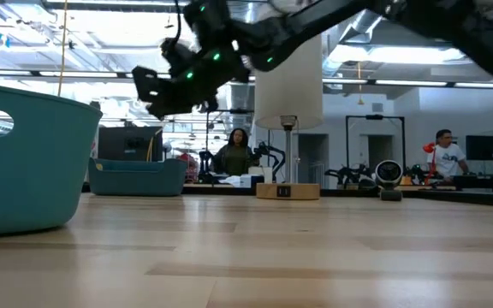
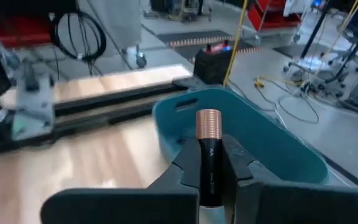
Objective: Sort batteries
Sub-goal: Put the black battery into the blue bin
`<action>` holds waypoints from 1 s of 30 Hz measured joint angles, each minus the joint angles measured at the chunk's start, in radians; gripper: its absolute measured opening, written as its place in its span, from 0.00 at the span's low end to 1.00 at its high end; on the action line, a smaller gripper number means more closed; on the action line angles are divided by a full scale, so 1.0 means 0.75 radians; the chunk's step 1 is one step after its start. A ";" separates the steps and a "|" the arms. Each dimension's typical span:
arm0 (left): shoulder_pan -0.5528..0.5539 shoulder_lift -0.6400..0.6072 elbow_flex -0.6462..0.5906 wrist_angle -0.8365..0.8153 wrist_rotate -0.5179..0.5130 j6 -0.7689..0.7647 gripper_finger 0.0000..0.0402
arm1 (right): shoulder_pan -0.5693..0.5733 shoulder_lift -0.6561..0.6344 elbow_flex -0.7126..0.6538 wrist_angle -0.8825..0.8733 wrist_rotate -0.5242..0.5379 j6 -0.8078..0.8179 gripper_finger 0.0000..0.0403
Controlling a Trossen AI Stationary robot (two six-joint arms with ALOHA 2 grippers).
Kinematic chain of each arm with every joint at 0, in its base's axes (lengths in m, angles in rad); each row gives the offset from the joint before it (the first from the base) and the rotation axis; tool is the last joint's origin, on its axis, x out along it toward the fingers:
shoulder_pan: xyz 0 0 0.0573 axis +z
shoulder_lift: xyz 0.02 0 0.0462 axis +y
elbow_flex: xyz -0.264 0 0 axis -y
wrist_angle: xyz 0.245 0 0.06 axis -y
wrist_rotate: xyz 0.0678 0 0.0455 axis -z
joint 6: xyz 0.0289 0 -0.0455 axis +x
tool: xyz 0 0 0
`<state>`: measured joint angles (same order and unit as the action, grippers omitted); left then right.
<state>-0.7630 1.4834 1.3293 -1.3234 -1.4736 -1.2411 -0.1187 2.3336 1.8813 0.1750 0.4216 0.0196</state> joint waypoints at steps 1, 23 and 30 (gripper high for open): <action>-0.014 -0.001 0.001 -0.022 -0.012 -0.033 0.49 | -0.017 0.035 0.048 0.002 -0.010 -0.003 0.06; -0.157 -0.046 0.001 -0.073 -0.067 -0.099 0.49 | -0.240 0.276 0.429 -0.231 -0.180 0.175 0.19; -0.123 -0.046 0.001 -0.075 -0.062 -0.096 0.49 | -0.223 0.268 0.428 -0.203 -0.181 -0.024 0.49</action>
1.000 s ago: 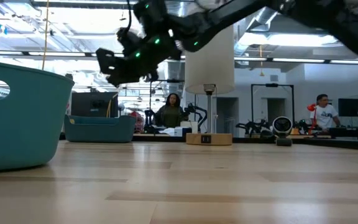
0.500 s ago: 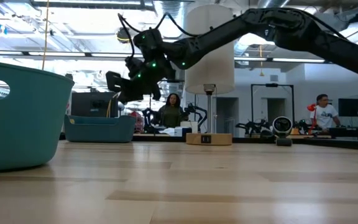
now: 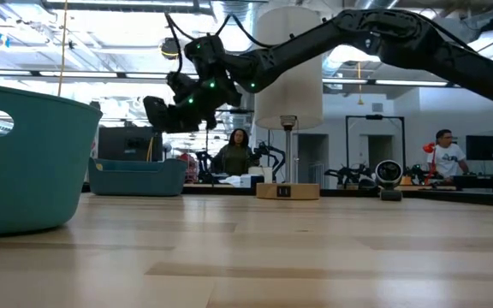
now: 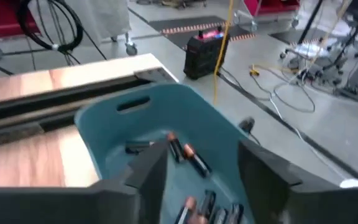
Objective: Sort batteries
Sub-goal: Put the black battery into the blue bin
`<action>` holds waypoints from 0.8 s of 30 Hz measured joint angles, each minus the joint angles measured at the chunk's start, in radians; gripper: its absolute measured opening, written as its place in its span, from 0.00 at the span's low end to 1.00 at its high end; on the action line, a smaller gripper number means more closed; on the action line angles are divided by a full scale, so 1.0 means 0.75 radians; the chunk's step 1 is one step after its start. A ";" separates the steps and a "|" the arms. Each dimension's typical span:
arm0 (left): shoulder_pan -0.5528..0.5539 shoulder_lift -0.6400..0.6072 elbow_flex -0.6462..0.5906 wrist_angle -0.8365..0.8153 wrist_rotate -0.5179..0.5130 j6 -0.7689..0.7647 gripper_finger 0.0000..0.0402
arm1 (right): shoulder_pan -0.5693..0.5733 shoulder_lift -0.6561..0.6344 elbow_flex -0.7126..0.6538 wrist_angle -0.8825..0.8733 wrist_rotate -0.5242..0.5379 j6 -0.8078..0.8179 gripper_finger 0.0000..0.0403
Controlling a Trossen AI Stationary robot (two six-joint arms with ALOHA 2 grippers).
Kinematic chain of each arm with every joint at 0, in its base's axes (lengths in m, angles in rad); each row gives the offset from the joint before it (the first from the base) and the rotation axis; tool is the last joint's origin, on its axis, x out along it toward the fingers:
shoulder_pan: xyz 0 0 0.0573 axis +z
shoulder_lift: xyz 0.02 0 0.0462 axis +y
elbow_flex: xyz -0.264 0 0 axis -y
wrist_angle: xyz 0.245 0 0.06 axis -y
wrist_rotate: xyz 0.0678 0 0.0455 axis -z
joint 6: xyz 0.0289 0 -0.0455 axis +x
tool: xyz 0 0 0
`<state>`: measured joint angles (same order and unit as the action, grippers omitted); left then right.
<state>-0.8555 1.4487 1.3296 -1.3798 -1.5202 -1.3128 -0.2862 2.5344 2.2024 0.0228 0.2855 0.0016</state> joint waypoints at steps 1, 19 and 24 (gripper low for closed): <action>0.002 0.000 0.000 0.000 0.000 0.000 0.49 | 0.001 -0.003 0.000 0.013 -0.001 -0.017 0.53; 0.115 -0.008 -0.005 -0.091 0.114 -0.049 0.43 | 0.090 -0.416 -0.554 0.449 -0.144 -0.251 0.59; 0.162 -0.018 -0.071 -0.097 0.141 -0.069 0.42 | 0.075 -0.775 -1.167 0.883 -0.146 -0.248 0.59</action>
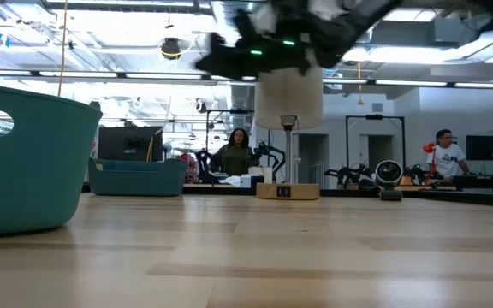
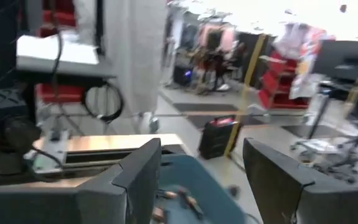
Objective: Sort batteries
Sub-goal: Put the black battery into the blue bin
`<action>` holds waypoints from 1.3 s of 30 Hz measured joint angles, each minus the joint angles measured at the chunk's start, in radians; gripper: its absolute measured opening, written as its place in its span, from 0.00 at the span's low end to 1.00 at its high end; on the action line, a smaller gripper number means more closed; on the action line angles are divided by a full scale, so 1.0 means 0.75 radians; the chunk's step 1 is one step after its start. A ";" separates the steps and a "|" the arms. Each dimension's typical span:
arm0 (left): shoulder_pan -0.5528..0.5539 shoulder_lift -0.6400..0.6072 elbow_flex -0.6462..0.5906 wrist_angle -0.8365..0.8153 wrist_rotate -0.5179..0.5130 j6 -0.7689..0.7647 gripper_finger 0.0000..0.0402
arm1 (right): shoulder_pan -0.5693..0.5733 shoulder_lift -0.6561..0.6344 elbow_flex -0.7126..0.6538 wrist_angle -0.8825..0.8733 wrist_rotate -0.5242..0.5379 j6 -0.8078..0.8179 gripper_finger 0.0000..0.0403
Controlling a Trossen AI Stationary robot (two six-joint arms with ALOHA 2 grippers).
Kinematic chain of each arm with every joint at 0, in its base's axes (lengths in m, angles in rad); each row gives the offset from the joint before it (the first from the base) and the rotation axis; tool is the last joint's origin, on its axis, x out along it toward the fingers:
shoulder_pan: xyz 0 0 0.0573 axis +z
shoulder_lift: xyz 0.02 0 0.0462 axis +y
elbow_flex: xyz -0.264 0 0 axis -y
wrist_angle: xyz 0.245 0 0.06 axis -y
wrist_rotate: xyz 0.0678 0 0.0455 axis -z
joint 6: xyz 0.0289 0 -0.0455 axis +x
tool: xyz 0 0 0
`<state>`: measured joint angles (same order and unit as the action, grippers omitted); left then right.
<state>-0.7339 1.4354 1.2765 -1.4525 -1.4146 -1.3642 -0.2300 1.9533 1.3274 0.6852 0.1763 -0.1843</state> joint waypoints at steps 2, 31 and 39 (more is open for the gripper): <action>0.048 -0.019 -0.024 0.000 0.058 -0.012 0.42 | -0.010 -0.129 -0.200 0.098 0.000 -0.001 0.59; 0.848 -0.039 -0.117 -0.150 1.255 0.652 0.42 | 0.193 -0.461 -0.684 0.105 -0.100 -0.021 0.59; 0.947 -0.040 -0.283 -0.151 1.477 0.819 0.42 | 0.189 -0.461 -0.684 0.105 -0.100 -0.045 0.59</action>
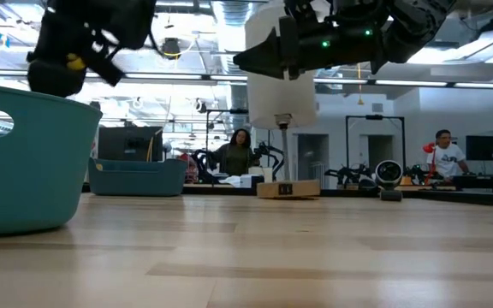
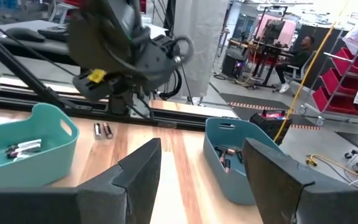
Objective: Sort batteries
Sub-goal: Put the black battery into the blue bin
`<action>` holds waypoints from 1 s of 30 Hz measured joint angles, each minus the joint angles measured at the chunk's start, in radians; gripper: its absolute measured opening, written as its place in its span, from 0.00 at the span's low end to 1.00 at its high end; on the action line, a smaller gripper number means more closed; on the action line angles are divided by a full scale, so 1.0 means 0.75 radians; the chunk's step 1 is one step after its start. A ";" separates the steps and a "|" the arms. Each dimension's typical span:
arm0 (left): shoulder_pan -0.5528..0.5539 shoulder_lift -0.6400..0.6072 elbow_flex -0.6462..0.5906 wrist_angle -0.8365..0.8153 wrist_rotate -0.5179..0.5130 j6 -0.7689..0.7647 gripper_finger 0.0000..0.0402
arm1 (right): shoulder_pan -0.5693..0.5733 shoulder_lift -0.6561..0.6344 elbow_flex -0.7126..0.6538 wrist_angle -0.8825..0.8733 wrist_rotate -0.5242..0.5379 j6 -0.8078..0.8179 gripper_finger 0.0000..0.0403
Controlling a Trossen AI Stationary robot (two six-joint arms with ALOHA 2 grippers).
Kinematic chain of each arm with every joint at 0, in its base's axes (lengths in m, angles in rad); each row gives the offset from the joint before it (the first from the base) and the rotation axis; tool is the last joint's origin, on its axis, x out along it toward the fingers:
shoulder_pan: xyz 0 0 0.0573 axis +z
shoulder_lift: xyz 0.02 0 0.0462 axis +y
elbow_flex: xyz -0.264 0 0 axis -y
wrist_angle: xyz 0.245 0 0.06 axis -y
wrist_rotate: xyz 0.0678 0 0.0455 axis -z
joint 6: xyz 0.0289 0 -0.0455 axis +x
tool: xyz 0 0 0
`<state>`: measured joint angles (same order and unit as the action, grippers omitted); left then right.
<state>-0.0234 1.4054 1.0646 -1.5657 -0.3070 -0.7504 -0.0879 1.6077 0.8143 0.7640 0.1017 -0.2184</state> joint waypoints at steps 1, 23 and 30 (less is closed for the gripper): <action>0.015 0.000 -0.024 0.006 0.018 0.016 0.42 | -0.001 0.000 0.000 -0.002 0.000 -0.001 0.59; 0.180 0.001 -0.160 0.141 0.277 0.831 0.42 | -0.008 0.000 0.000 -0.033 0.000 -0.003 0.59; 0.181 -0.093 -0.284 0.154 0.296 0.818 0.42 | -0.008 0.000 0.000 -0.042 0.001 -0.005 0.59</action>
<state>0.1123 1.3354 0.8514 -1.4499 -0.0853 -0.1366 -0.0940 1.6077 0.8143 0.7322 0.1020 -0.2222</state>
